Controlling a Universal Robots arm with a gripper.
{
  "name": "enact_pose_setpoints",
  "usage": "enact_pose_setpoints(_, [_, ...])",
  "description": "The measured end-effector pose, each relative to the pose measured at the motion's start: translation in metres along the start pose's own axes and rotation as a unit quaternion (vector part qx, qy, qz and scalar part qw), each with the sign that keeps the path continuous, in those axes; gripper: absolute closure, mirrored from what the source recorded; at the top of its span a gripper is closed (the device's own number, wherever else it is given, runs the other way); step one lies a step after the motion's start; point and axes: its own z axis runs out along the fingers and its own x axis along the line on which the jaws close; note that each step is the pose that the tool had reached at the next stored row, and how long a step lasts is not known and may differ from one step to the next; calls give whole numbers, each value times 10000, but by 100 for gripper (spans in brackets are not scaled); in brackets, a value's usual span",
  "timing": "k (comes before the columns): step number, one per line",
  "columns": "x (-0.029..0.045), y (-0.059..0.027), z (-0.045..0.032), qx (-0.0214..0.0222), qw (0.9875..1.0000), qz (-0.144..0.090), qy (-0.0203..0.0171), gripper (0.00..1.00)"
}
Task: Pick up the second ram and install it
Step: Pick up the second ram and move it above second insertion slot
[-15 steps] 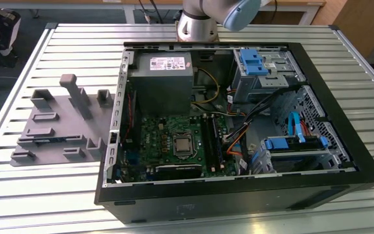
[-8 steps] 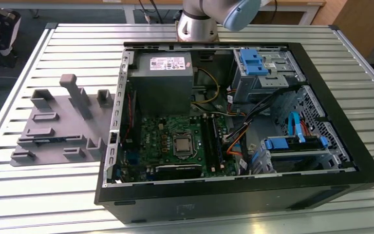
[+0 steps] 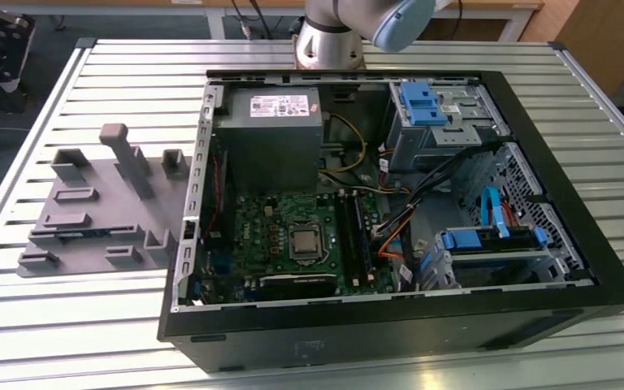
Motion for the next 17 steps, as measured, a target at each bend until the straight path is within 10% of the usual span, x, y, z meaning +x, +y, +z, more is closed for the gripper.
enact_pose_setpoints(17, [0,-1,0,-4,9998,-207,10,89])
